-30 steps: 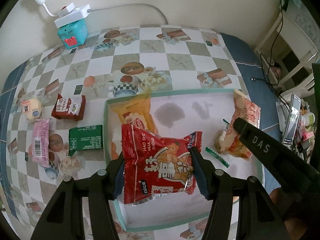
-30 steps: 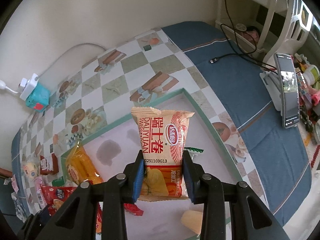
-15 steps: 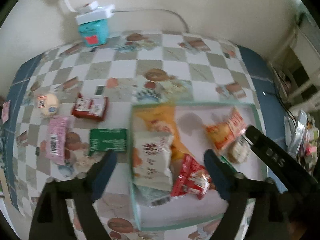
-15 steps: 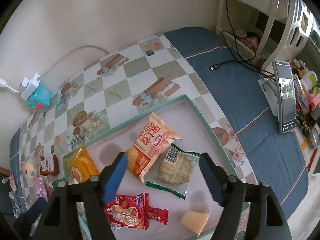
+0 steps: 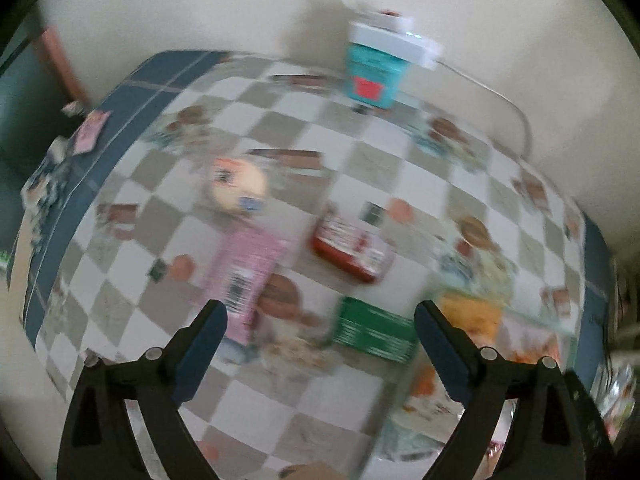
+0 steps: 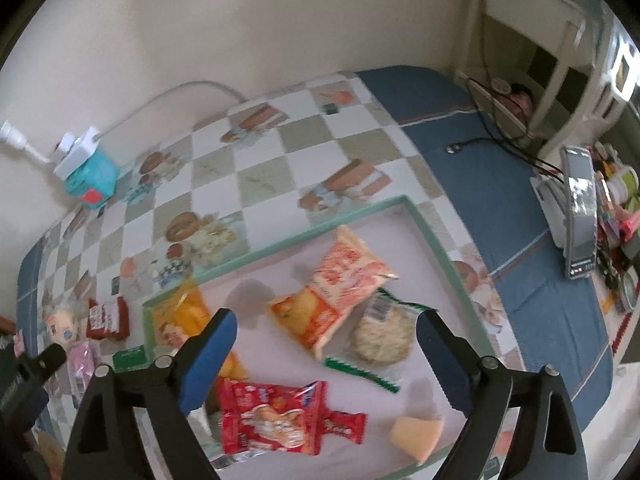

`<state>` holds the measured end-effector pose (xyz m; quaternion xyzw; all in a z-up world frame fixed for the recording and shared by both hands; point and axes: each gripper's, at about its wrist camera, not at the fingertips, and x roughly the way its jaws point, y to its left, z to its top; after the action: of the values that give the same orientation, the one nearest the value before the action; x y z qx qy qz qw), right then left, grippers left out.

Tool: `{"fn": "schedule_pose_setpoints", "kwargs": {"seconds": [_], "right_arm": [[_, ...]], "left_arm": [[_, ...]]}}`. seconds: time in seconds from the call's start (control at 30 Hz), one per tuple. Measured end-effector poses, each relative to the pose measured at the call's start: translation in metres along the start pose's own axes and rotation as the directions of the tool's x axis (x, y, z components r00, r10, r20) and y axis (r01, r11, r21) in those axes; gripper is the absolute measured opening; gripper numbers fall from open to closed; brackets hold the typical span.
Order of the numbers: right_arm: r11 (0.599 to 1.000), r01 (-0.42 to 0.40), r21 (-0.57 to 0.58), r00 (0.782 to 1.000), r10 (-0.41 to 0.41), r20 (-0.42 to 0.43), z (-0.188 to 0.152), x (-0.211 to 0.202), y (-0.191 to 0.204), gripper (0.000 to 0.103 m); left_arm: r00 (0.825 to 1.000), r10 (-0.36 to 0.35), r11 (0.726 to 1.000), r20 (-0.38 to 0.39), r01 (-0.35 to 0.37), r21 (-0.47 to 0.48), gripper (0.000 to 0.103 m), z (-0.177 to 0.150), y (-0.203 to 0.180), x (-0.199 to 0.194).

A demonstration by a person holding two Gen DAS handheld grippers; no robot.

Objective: Organize snacks
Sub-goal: 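Move both tools back toward the snack pile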

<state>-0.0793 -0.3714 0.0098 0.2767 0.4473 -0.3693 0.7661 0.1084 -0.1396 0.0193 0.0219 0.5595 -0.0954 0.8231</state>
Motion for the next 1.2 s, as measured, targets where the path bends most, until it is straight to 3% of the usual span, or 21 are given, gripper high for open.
{"fn": "schedule_pose_setpoints", "kwargs": {"seconds": [0.13, 0.2, 0.67, 1.2], "right_arm": [[0.999, -0.026, -0.046, 0.999, 0.027, 0.019, -0.005, -0.008, 0.027, 0.095], [0.997, -0.046, -0.068, 0.999, 0.048, 0.023, -0.008, -0.011, 0.044, 0.103], [0.960, -0.135, -0.247, 0.991, 0.135, -0.015, -0.049, -0.025, 0.163, 0.103], [0.911, -0.160, -0.380, 0.987, 0.141, -0.077, -0.094, -0.015, 0.250, 0.103]], "left_arm": [[0.999, 0.045, 0.995, -0.005, -0.046, -0.088, 0.095, 0.011, 0.039, 0.006], [0.999, 0.051, 0.991, -0.017, -0.053, -0.126, 0.095, 0.015, 0.056, 0.009], [0.993, 0.117, 0.956, -0.032, -0.121, -0.266, 0.095, 0.027, 0.155, 0.010], [0.987, 0.144, 0.903, -0.070, -0.160, -0.400, 0.095, 0.032, 0.247, 0.019]]}}
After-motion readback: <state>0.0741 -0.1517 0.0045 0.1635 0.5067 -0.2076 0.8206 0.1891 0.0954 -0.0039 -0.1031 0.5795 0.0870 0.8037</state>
